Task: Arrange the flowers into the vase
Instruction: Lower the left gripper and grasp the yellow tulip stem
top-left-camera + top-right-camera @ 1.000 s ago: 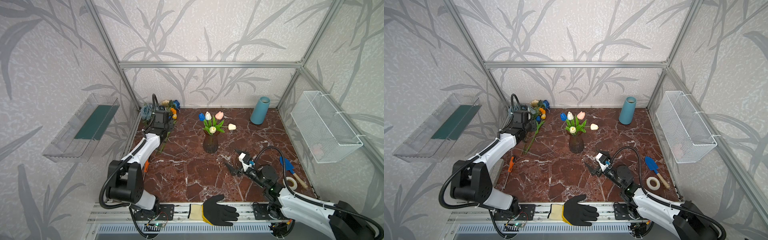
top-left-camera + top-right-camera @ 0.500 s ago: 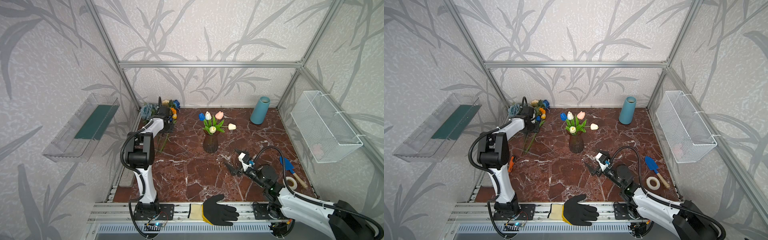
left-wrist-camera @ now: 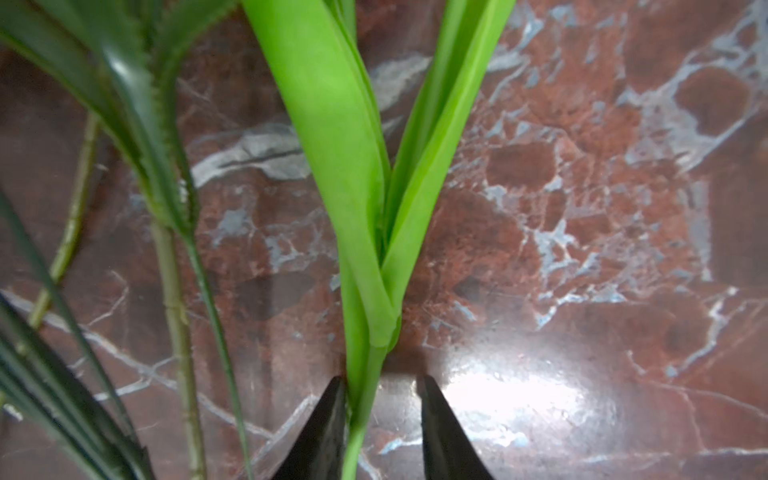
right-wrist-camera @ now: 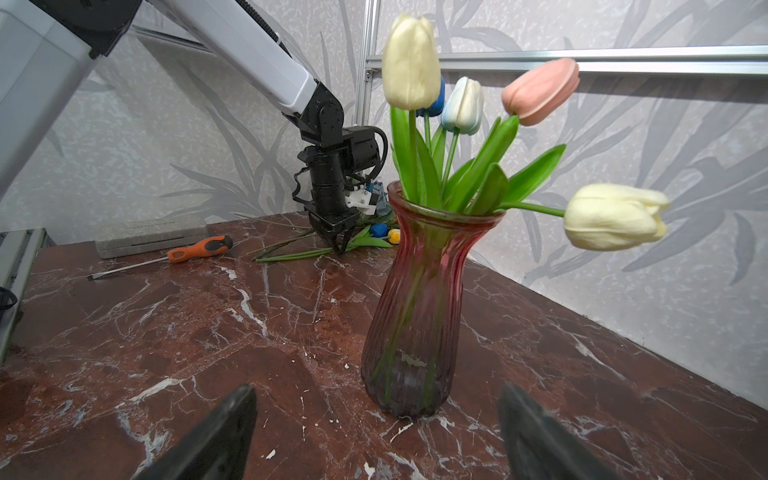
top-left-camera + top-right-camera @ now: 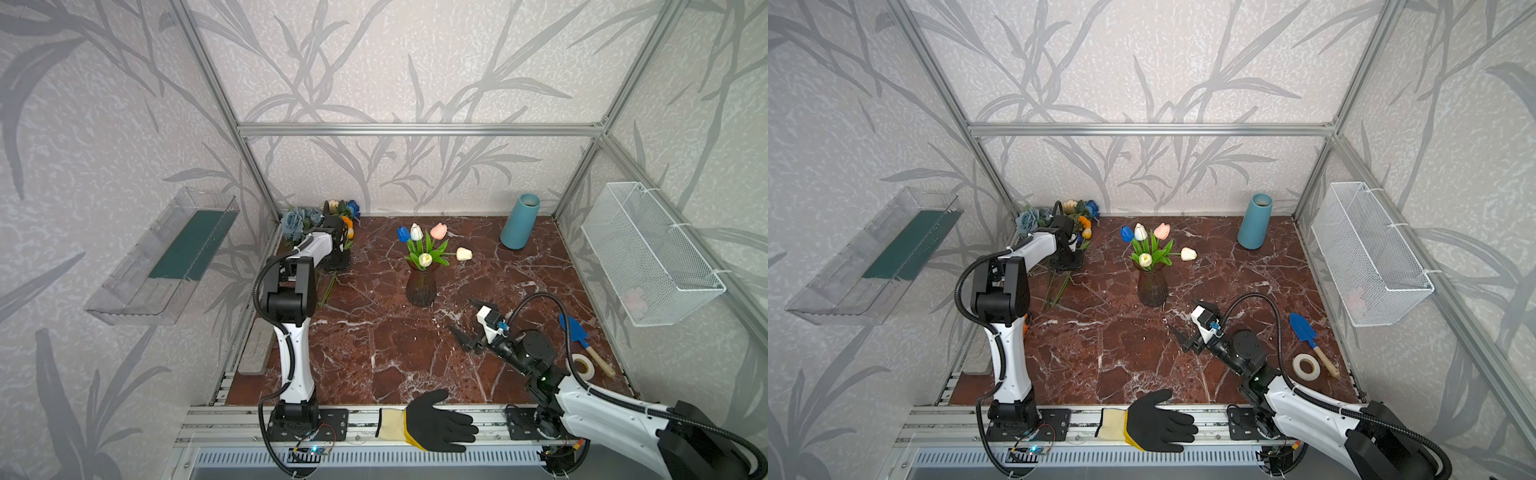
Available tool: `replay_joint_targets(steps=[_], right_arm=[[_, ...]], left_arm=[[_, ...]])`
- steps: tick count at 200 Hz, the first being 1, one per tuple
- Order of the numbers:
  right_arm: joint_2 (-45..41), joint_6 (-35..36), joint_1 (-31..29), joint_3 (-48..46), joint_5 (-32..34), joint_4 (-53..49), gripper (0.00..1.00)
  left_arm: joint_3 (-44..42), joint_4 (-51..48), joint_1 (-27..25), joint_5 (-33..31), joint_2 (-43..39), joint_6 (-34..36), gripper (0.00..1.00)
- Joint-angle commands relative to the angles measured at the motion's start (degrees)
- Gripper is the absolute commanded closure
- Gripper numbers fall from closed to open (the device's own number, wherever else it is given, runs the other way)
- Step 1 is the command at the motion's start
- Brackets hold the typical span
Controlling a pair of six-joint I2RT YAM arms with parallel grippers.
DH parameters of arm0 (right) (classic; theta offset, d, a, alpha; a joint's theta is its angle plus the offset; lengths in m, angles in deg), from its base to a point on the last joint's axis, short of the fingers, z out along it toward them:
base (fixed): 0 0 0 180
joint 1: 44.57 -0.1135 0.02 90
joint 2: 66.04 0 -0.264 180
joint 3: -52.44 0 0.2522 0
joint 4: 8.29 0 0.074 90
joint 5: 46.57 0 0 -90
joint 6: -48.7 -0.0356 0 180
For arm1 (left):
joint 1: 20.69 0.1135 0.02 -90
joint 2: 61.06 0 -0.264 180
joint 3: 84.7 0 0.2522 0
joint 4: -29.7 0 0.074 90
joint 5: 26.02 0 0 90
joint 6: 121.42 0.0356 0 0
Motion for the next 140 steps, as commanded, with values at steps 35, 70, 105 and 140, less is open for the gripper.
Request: replay_joint_targets(steps=[35, 70, 105, 140], right_arm=[[0.5, -0.3, -0.3, 0.2, 0.2, 1.5, 0.09], [0.3, -0.4, -0.3, 0.1, 0.0, 1.4, 0.09], [0.1, -0.3, -0.3, 0.1, -0.2, 1.2, 0.09], [0.0, -0.2, -0.3, 0.2, 0.0, 1.0, 0.09]], left_arm=[[-0.6, -2.3, -0.4, 3.6, -2.2, -0.4, 0.82], [-4.0, 0.2, -0.7, 6.1, -5.8, -1.0, 0.93], [-5.9, 0.8, -1.5, 6.5, -8.7, -1.9, 0.98], [-8.0, 1.3, -3.0, 6.5, -13.5, -2.8, 0.98]])
